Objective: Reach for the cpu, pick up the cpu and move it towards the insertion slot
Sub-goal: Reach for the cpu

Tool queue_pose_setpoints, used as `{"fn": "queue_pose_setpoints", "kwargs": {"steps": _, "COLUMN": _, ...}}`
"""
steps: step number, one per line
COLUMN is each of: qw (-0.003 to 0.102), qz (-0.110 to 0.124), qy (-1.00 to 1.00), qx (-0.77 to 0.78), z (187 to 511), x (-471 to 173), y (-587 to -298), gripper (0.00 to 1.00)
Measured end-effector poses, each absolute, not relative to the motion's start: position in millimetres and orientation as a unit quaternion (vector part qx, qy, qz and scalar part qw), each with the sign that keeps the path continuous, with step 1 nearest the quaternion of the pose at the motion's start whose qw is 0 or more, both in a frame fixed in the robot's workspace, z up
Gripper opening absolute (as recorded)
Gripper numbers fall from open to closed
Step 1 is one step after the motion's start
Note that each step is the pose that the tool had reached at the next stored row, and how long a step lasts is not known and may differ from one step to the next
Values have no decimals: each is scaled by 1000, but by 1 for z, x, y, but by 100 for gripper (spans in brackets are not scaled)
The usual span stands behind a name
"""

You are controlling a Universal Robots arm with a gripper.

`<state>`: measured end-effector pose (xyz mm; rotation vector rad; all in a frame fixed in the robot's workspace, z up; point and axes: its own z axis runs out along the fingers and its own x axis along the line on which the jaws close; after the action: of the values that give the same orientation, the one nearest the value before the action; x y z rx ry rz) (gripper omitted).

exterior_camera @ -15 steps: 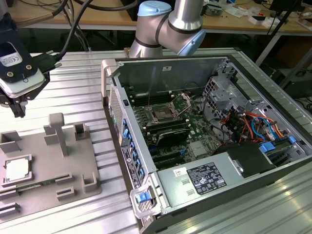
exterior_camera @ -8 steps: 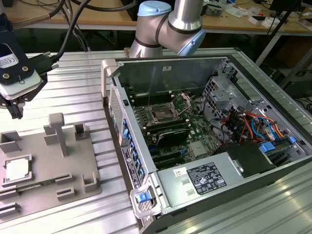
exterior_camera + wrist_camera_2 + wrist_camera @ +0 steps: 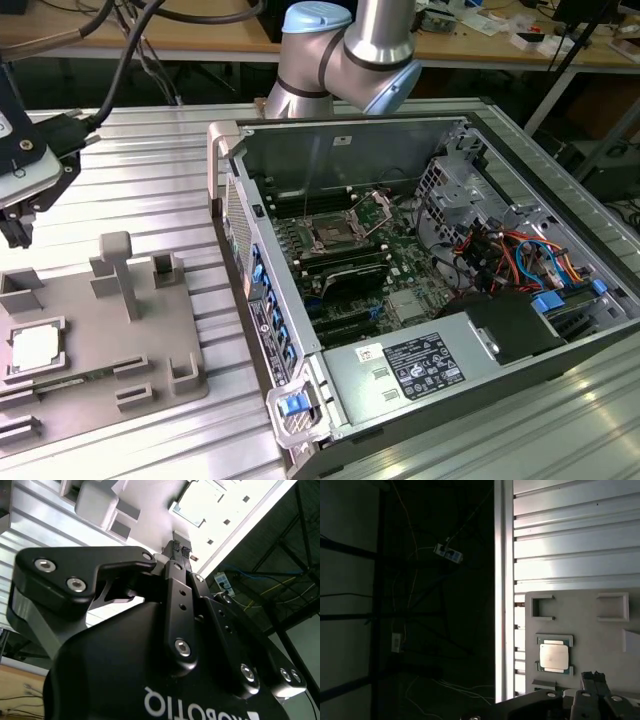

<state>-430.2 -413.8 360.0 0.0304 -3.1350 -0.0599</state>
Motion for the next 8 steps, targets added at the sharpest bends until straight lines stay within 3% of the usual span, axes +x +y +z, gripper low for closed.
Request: {"fn": "queue_pose_setpoints", "kwargs": {"steps": 8, "qw": -1, "qz": -19, "qy": -1000, "qx": 10, "z": 358, "x": -455, "y": -415, "gripper": 11}}
